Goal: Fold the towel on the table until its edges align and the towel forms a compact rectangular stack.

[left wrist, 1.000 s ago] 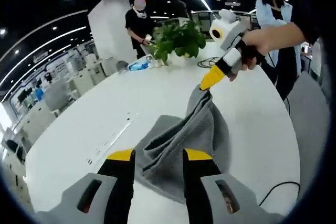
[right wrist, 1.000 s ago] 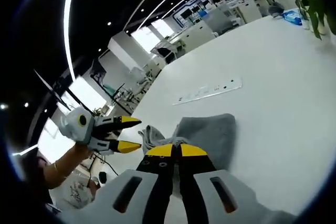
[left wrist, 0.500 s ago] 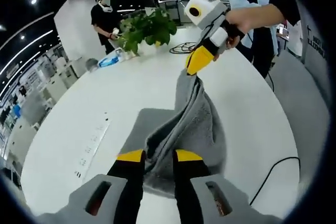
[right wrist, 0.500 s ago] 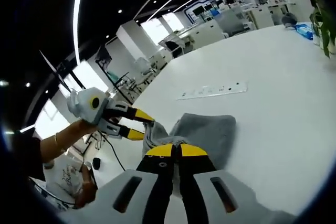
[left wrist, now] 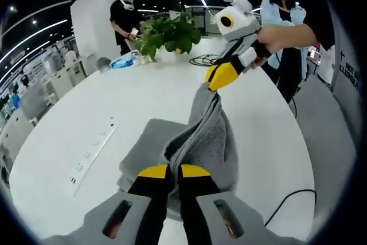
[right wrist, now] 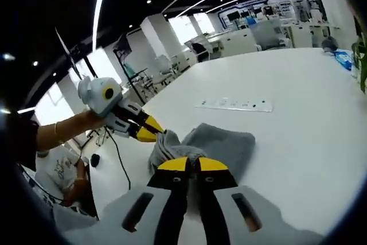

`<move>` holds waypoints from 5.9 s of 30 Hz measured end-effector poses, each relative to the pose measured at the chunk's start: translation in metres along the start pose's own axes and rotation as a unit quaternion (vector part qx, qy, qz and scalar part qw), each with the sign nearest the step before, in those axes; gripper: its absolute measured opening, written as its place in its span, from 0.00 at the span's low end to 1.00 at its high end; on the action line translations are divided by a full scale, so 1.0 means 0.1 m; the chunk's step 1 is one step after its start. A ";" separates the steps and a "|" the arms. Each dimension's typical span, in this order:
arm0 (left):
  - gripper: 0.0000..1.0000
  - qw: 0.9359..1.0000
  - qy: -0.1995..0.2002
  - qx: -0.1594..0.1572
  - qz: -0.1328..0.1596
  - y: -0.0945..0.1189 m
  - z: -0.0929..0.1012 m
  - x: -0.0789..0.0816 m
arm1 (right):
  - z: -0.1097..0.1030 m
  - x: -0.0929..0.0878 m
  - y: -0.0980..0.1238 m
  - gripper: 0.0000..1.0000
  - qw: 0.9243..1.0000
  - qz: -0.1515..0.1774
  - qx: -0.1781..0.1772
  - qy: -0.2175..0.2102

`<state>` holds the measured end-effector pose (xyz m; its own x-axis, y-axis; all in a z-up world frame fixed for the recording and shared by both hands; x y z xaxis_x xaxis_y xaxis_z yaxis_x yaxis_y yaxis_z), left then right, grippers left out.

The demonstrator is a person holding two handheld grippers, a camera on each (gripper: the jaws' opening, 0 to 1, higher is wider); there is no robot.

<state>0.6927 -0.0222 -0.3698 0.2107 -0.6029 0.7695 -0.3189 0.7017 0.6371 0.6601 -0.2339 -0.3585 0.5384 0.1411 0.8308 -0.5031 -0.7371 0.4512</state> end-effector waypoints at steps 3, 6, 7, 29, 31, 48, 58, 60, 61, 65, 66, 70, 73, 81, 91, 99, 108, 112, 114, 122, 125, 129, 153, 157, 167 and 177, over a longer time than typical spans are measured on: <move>0.06 1.000 0.014 0.001 0.001 0.00 0.00 -0.02 | 0.00 0.00 0.01 0.09 1.000 0.004 -0.003 0.025; 0.06 1.000 0.029 -0.002 0.010 0.01 0.02 -0.02 | 0.02 0.00 0.01 0.19 0.999 0.008 0.000 0.048; 0.06 1.000 0.029 -0.002 0.010 0.02 0.02 -0.02 | 0.02 -0.01 0.02 0.20 0.999 0.007 0.000 0.050; 0.06 0.994 0.106 -0.002 0.030 0.11 0.08 0.07 | -0.01 0.06 -0.15 0.11 0.982 -0.008 0.026 0.189; 0.06 0.991 0.130 0.002 0.041 0.12 0.06 0.09 | 0.02 0.07 -0.16 0.08 0.988 0.000 0.026 0.150; 0.06 0.975 0.210 0.043 0.061 -0.01 -0.16 0.02 | 0.28 0.11 -0.32 0.06 0.999 0.005 0.009 0.044; 0.06 0.959 0.256 0.090 0.088 -0.14 -0.28 -0.07 | 0.43 0.06 -0.53 0.06 1.000 0.007 -0.002 0.020; 0.06 0.951 0.273 0.106 0.104 -0.17 -0.31 -0.09 | 0.45 0.05 -0.56 0.06 1.000 0.009 -0.003 0.015; 0.06 0.949 0.275 0.108 0.106 -0.18 -0.33 -0.11 | 0.47 0.05 -0.58 0.06 1.000 0.010 -0.003 0.012; 0.07 0.942 0.293 0.126 0.107 -0.27 -0.40 -0.18 | 0.55 0.00 -0.71 0.06 1.000 0.002 -0.011 0.018; 0.07 0.941 0.293 0.128 0.108 -0.29 -0.40 -0.18 | 0.57 -0.01 -0.72 0.06 1.000 0.001 -0.013 0.020; 0.07 0.940 0.295 0.139 0.104 -0.40 -0.46 -0.25 | 0.63 -0.07 -0.79 0.06 1.000 -0.005 -0.022 0.021; 0.07 0.942 0.287 0.143 0.102 -0.48 -0.50 -0.25 | 0.69 -0.11 -0.81 0.06 0.999 -0.008 -0.027 0.018; 0.07 0.944 0.277 0.155 0.089 -0.64 -0.62 -0.32 | 0.79 -0.17 -0.91 0.06 0.999 -0.014 -0.039 0.002; 0.08 0.936 0.294 0.167 0.098 -0.71 -0.69 -0.38 | 0.90 -0.24 -1.02 0.06 0.998 -0.023 -0.062 -0.024; 0.08 0.939 0.286 0.174 0.085 -0.82 -0.73 -0.39 | 0.94 -0.32 -1.02 0.06 0.989 -0.024 -0.077 -0.126; 0.09 0.921 0.328 0.191 0.086 -0.93 -0.87 -0.51 | 0.93 -0.33 -1.05 0.05 0.984 -0.038 -0.092 -0.147; 0.08 0.922 0.325 0.195 0.084 -0.94 -0.86 -0.48 | 0.88 -0.32 -1.04 0.05 0.983 -0.048 -0.111 -0.141; 0.07 0.924 0.320 0.195 0.079 -0.95 -0.86 -0.50 | 0.84 -0.31 -1.04 0.05 0.983 -0.054 -0.118 -0.132; 0.06 0.925 0.315 0.202 0.066 -0.98 -0.83 -0.50 | 0.90 -0.31 -1.08 0.04 0.982 -0.074 -0.132 -0.116; 0.06 0.924 0.320 0.198 0.068 -0.98 -0.83 -0.51 | 0.91 -0.30 -1.07 0.05 0.983 -0.068 -0.128 -0.115; 0.05 0.923 0.325 0.197 0.064 -0.97 -0.84 -0.52 | 0.93 -0.16 -1.00 0.14 0.984 -0.055 -0.154 -0.073; 0.08 0.926 0.333 0.167 0.059 -0.91 -0.83 -0.46 | 0.78 -0.24 -1.02 0.21 0.980 -0.105 -0.062 0.156; 0.19 0.928 0.324 0.165 0.078 -0.63 -0.78 -0.33 | 0.76 -0.23 -1.01 0.21 0.982 -0.102 -0.056 0.148; 0.28 0.925 0.344 0.136 0.081 -0.28 -0.54 -0.55 | 0.77 -0.19 -1.01 0.21 0.986 -0.097 -0.061 0.125; 0.27 0.900 0.407 0.138 0.067 -0.27 -0.42 -0.83 | 0.75 -0.11 -0.82 0.23 0.986 -0.092 -0.078 0.119</move>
<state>0.7229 0.0248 -0.4492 0.7248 0.0379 0.6879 -0.5861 0.5588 0.5867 0.7460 -0.2244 -0.4290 0.4655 0.4275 0.7749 -0.5196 -0.5768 0.6303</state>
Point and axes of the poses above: the point that each gripper's makers call its tool centre point, and the gripper's own axes: y roughly backward along the fingers, z roughly to its right, x roughly out of its top, the point moved 7 cm from there along y, roughly backward along the fingers, and after that the axes turned 3 degrees about y, right-handed, at the moved point
